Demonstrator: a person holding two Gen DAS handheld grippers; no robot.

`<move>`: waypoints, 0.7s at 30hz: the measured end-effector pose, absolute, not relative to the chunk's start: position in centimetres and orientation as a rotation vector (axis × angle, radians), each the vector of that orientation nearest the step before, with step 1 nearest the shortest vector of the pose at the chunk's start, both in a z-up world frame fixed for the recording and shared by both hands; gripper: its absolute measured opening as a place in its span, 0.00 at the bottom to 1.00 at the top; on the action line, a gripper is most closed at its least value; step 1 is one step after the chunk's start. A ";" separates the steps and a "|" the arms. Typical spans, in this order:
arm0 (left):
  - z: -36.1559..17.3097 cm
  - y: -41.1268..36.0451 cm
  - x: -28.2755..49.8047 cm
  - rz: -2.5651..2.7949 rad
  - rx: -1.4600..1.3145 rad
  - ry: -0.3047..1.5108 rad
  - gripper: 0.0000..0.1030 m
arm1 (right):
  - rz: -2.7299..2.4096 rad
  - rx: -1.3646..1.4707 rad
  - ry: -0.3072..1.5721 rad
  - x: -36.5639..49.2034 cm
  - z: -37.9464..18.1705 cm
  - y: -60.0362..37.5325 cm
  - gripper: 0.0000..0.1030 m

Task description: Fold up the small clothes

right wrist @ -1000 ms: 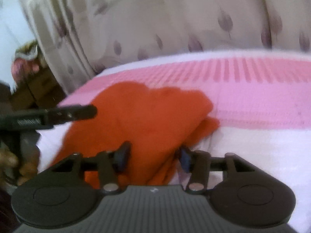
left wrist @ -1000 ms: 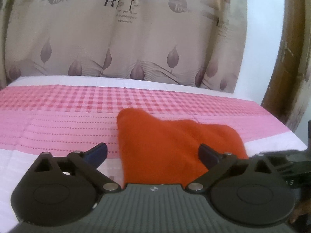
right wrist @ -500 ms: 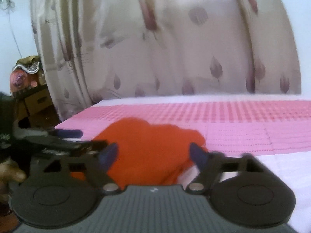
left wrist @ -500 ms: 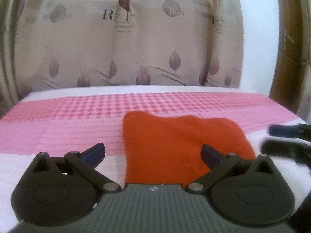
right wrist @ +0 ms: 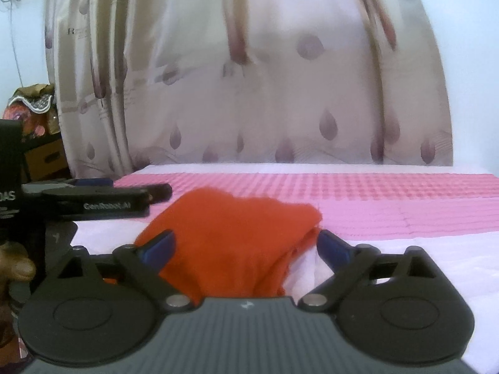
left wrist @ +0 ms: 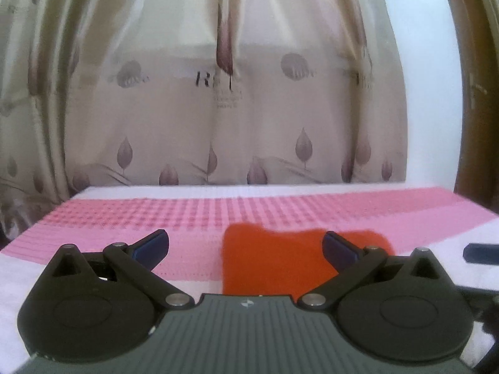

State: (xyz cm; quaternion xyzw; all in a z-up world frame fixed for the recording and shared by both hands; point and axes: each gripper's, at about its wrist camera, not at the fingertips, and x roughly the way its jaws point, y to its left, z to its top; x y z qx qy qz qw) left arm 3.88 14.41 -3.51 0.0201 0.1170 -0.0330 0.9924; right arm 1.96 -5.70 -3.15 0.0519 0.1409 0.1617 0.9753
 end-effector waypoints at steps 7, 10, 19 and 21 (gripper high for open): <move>-0.9 13.4 2.3 -0.015 0.088 0.204 1.00 | 0.308 0.078 0.252 0.9 -2.1 -5.5 0.96; 0.1 13.4 1.1 -0.008 0.075 0.156 1.00 | 0.315 0.077 0.248 0.5 -1.7 -5.3 0.96; 2.7 13.7 0.2 -0.038 -0.055 0.169 1.00 | 0.331 0.082 0.218 -0.6 -0.6 -5.3 0.96; 3.0 13.9 0.1 -0.047 -0.074 0.180 1.00 | 0.337 0.083 0.210 -0.9 -0.4 -5.3 0.96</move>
